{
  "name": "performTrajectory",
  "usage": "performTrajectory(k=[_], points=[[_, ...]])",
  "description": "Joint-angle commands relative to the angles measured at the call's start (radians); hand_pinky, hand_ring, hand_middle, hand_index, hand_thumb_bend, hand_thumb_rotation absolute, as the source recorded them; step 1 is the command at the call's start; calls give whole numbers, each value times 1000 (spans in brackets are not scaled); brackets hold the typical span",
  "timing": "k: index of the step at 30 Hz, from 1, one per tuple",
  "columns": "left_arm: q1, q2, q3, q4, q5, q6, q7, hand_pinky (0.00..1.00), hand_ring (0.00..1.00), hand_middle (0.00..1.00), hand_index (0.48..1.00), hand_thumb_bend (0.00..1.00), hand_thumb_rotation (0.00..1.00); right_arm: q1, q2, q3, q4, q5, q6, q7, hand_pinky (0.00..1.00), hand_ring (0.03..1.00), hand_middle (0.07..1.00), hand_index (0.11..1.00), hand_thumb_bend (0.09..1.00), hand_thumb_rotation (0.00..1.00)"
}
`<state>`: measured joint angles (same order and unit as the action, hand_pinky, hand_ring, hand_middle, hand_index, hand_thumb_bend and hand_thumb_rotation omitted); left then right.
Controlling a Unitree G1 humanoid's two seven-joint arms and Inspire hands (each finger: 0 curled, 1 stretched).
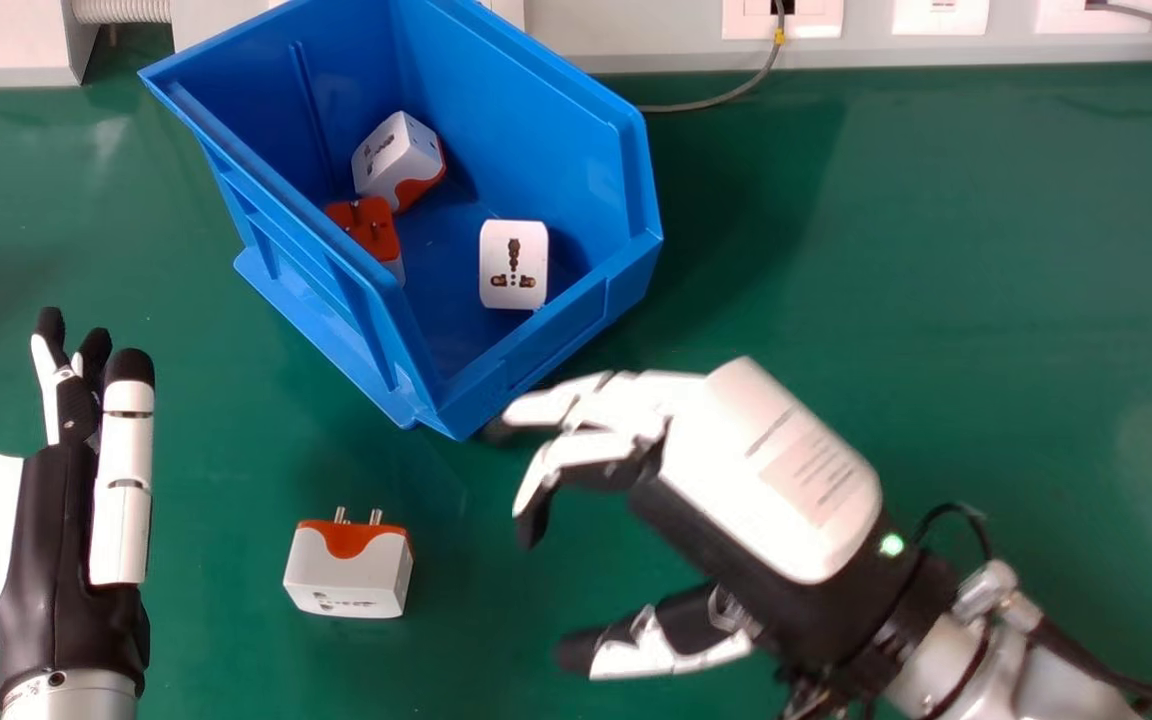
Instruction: Pick all objects and put in blue box
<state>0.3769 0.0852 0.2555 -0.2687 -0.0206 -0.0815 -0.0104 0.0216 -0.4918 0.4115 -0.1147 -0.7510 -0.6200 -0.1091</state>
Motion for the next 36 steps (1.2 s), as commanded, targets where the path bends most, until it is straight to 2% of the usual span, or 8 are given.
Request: performTrajectory(k=[1,8,14,18,20,25,28,36], points=[[-2,-4,8,-9,-10,-30,6,1000,1000,1000,1000,375,1000,-36,8,17,2,2,-34,25,600,732,767,497,485,156],[-10,-2,9,3,-8,-36,9,1000,1000,1000,1000,386,1000,-124,45,80,59,43,-90,128,622,745,771,497,485,160],[-7,-5,5,-11,-4,-29,13,1000,1000,1000,1000,381,1000,-207,81,144,85,109,-89,286,641,762,784,497,486,160],[-12,-1,5,-13,-2,-25,16,1000,1000,1000,1000,379,1000,-271,113,180,133,125,-83,367,716,835,857,689,433,273],[-11,0,5,-12,-3,-29,15,1000,1000,1000,1000,379,1000,-302,127,193,150,121,-72,403,716,835,857,689,433,273],[-4,3,12,-12,-16,-32,7,1000,1000,1000,1000,379,1000,-366,162,218,179,65,-50,442,865,946,954,896,415,365],[4,0,11,-33,-22,-19,7,1000,1000,1000,1000,384,1000,-398,179,234,204,18,-43,435,921,973,976,947,408,403],[20,0,12,-44,-35,-11,5,1000,1000,1000,1000,396,1000,-449,217,255,221,-117,2,394,989,997,997,993,430,533]])
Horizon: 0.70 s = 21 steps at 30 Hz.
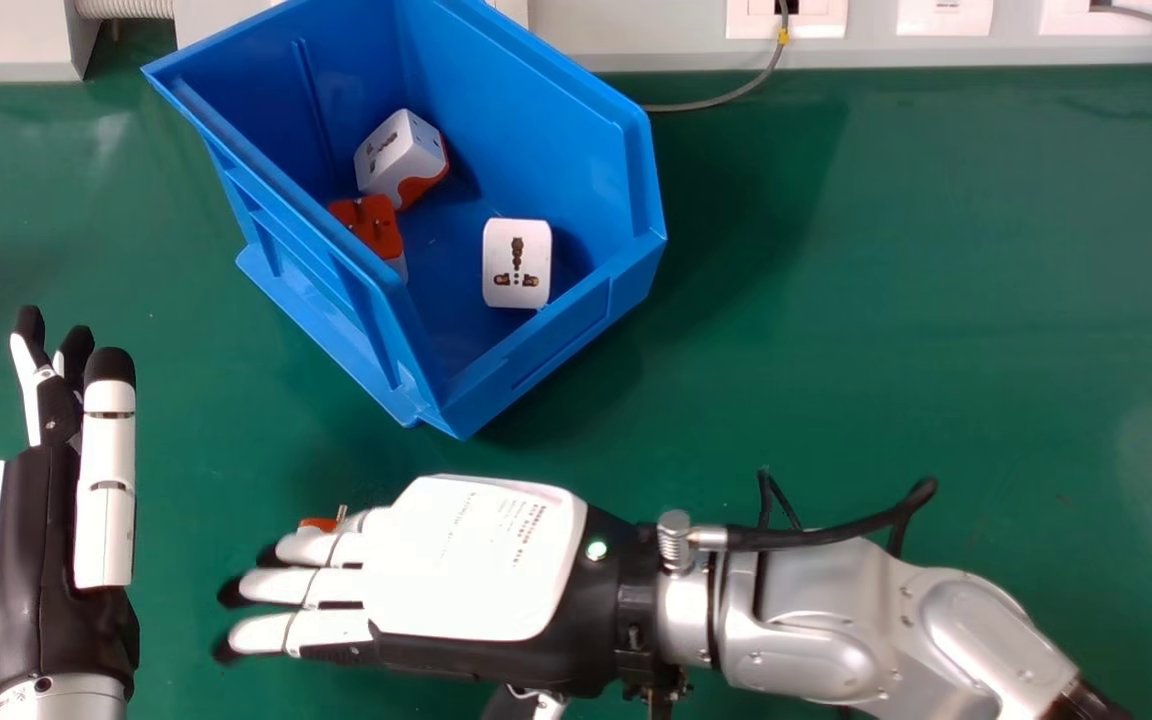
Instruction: Pick all objects and put in blue box
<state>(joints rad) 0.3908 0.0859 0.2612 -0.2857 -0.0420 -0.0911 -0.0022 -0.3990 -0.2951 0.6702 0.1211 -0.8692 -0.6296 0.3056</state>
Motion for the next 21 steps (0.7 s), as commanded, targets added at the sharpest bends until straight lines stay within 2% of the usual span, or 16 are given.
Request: performTrajectory(k=[1,9,14,21], points=[[7,0,7,-28,-15,1,-5,1000,1000,1000,1000,396,1000,-29,26,-5,-17,-8,22,-24,992,998,998,995,437,545],[14,0,9,-43,-28,20,-9,1000,1000,1000,1000,385,1000,-10,42,-2,-27,-54,81,-77,999,1000,1000,1000,467,640],[16,0,7,-54,-27,35,-7,1000,1000,1000,1000,381,1000,-2,47,-1,-26,-72,121,-105,1000,1000,1000,1000,473,676],[15,2,9,-59,-26,41,-6,1000,1000,1000,1000,383,1000,-2,64,25,2,-87,173,-105,1000,1000,1000,1000,471,684]])
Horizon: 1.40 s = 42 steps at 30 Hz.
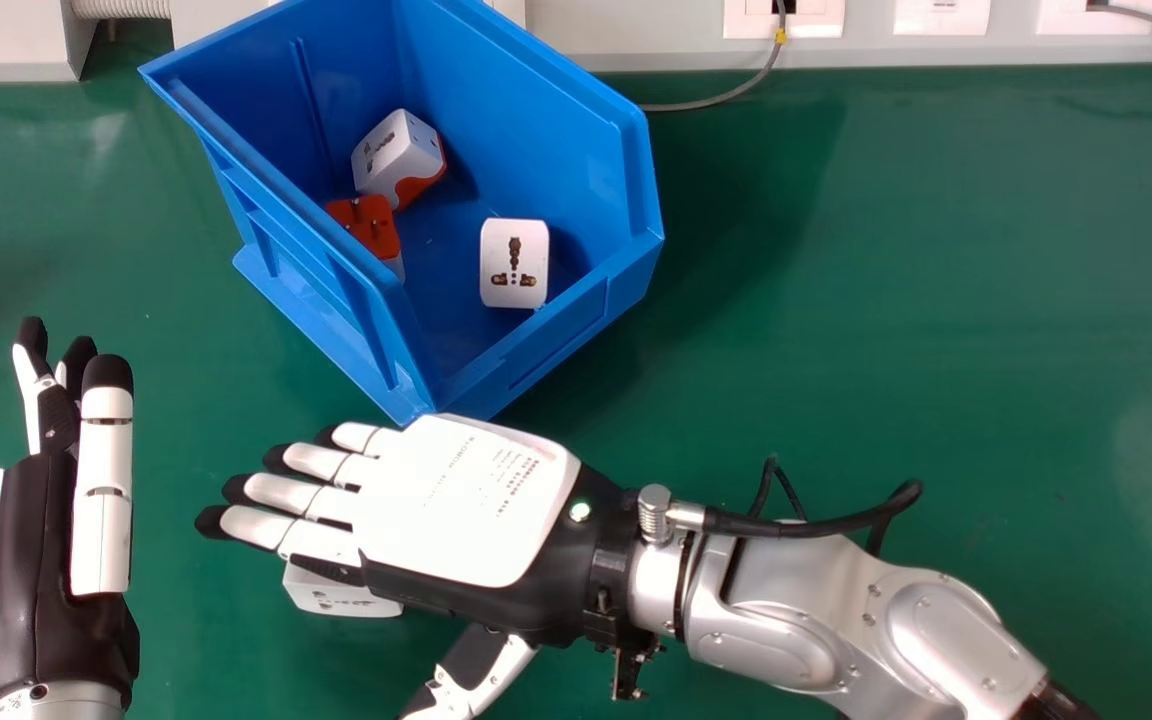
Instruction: Pick all objects and put in blue box
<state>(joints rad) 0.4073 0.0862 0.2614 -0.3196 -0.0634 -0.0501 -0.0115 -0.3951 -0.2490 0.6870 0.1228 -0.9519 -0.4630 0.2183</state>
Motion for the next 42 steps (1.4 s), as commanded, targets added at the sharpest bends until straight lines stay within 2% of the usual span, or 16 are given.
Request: performTrajectory(k=[1,6,10,14,20,24,28,34,42], points=[[-1,1,9,-28,-4,1,4,1000,1000,1000,1000,384,1000,-9,20,14,10,-8,11,-19,1000,1000,1000,1000,472,682],[1,-2,5,-39,3,5,8,1000,1000,1000,1000,389,1000,-38,36,43,63,-21,31,-6,1000,1000,1000,1000,474,675],[-1,-3,3,-38,11,2,14,1000,1000,1000,1000,391,1000,-75,49,70,121,-36,34,6,1000,1000,1000,1000,478,674],[0,-10,-7,-43,23,0,25,1000,1000,1000,1000,394,1000,-112,65,92,176,-38,45,34,1000,1000,1000,1000,486,665],[-3,-16,-18,-46,38,0,33,1000,1000,1000,1000,393,1000,-156,82,126,242,-48,55,48,1000,1000,1000,1000,499,628],[-1,-18,-21,-53,39,1,34,1000,1000,1000,1000,387,1000,-195,87,150,271,-63,45,32,1000,1000,1000,1000,504,601],[-2,-17,-24,-42,50,-11,36,1000,1000,1000,1000,383,1000,-237,88,169,291,-97,27,-11,1000,1000,1000,1000,503,567],[-11,-12,-23,-23,54,-24,30,1000,1000,1000,1000,384,1000,-269,88,182,315,-130,11,-67,1000,1000,1000,1000,493,539],[-16,-13,-26,-22,60,-21,30,1000,1000,1000,1000,369,1000,-283,98,176,323,-118,14,-80,1000,1000,1000,1000,487,521]])
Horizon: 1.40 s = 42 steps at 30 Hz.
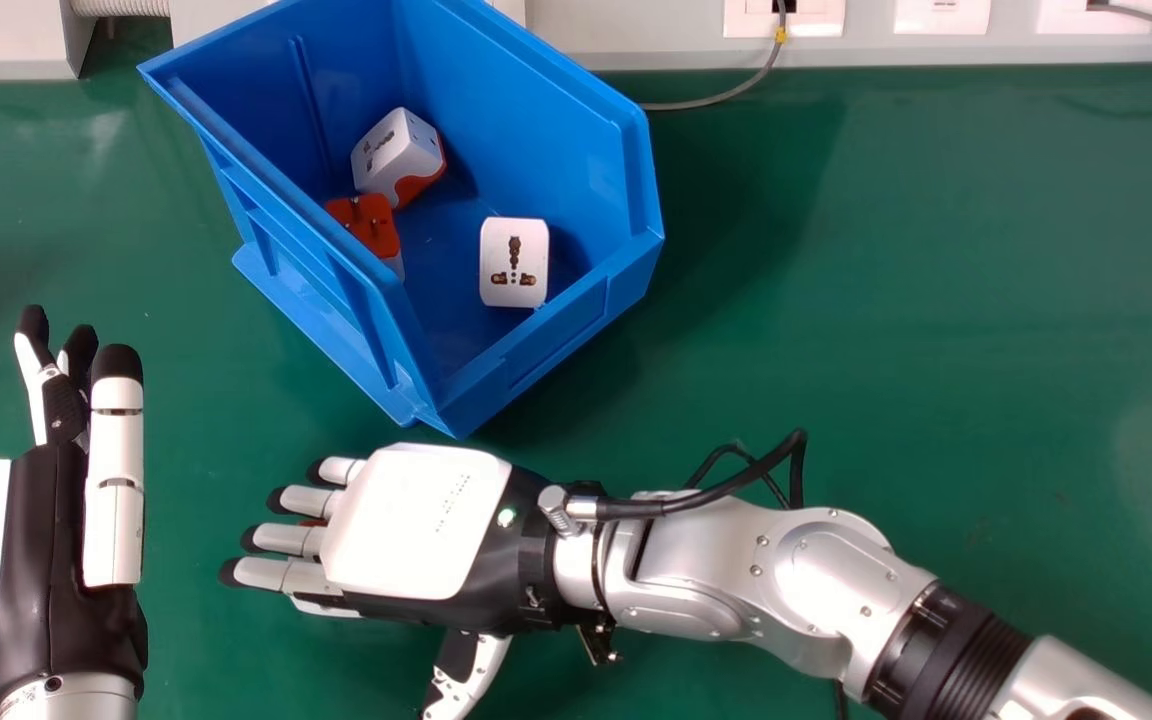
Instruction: Pick all objects and put in blue box
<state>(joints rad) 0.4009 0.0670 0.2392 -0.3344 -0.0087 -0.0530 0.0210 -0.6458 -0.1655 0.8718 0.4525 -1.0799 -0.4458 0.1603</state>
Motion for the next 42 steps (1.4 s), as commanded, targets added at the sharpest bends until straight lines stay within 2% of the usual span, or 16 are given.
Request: performTrajectory(k=[1,5,15,21,25,31,33,37,42], points=[[-10,7,-4,-5,7,-19,-2,1000,1000,1000,1000,368,1000,-33,16,-10,-3,11,-3,-23,1000,1000,1000,1000,487,521],[-18,7,-5,-2,12,-18,-1,1000,1000,1000,1000,368,1000,-41,22,-11,10,11,-2,-37,1000,1000,1000,1000,488,521],[-40,5,-5,18,13,-18,1,1000,1000,1000,1000,354,1000,-70,30,-2,21,-3,12,-56,1000,1000,1000,1000,504,531],[-44,-1,-11,9,16,-6,7,1000,1000,1000,1000,344,1000,-143,36,10,79,-11,-35,-66,1000,1000,1000,1000,523,545],[-46,-2,-14,15,16,-12,10,1000,1000,1000,1000,344,1000,-197,39,20,118,-17,-80,-69,1000,1000,1000,1000,527,549],[-42,-4,-19,12,21,-13,16,1000,1000,1000,1000,339,1000,-280,28,52,164,-53,-142,-96,1000,1000,1000,1000,547,545],[-36,-6,-24,1,26,-7,19,1000,1000,1000,1000,337,1000,-294,29,57,172,-60,-155,-100,1000,1000,1000,1000,554,542],[-24,-12,-29,-20,25,5,21,1000,1000,1000,1000,339,1000,-319,34,78,176,-89,-162,-117,1000,1000,1000,1000,565,524],[-17,-17,-38,-32,39,8,28,1000,1000,1000,1000,341,1000,-343,50,100,195,-123,-157,-143,1000,1000,1000,1000,564,493]])
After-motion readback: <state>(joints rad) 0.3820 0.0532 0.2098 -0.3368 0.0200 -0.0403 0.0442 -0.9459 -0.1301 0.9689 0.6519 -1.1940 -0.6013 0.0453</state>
